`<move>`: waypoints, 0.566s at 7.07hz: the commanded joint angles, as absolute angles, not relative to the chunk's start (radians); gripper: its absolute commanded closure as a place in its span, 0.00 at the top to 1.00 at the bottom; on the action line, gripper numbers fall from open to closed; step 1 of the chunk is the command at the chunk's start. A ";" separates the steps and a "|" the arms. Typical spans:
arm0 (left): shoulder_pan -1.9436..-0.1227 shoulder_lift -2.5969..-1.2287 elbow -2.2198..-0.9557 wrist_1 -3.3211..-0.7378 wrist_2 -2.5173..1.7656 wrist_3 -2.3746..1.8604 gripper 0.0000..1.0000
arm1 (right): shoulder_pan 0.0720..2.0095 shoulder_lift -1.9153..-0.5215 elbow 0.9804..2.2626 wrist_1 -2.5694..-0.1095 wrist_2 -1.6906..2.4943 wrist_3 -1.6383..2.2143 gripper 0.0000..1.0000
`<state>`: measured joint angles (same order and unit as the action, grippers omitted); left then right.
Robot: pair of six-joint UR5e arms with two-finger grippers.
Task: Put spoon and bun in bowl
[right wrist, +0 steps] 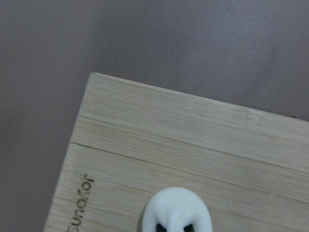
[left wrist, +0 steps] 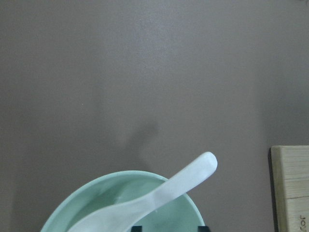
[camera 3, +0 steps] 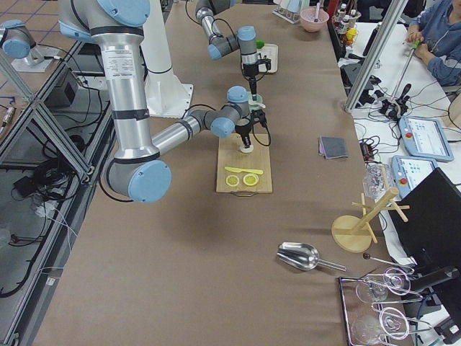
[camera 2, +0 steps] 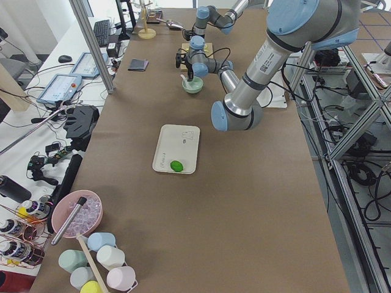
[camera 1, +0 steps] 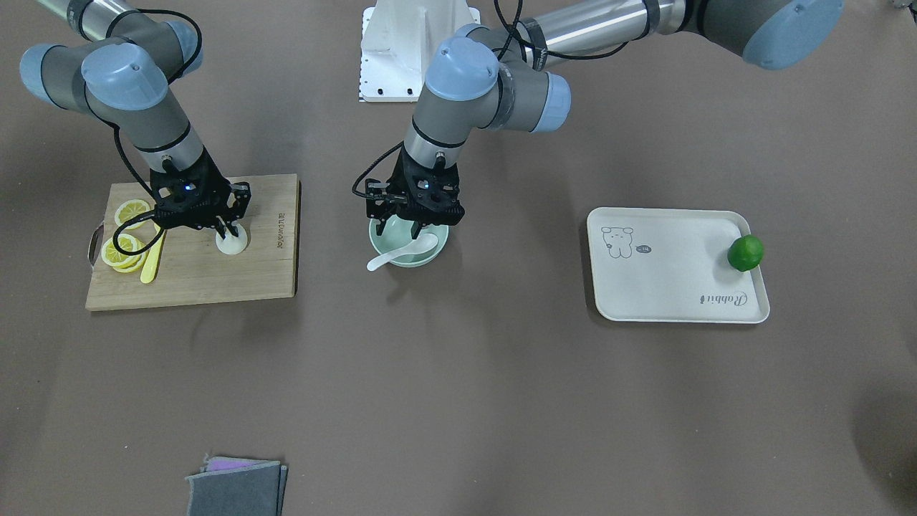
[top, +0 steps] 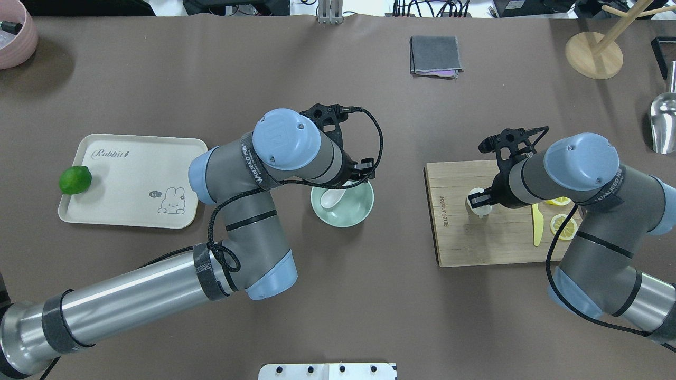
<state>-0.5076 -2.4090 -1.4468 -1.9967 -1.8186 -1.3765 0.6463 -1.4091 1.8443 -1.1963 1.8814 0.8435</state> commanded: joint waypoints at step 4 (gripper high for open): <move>-0.841 -1.934 -1.776 -1.999 -2.274 -0.928 0.98 | 0.551 -1.061 1.859 -1.385 1.818 1.121 0.00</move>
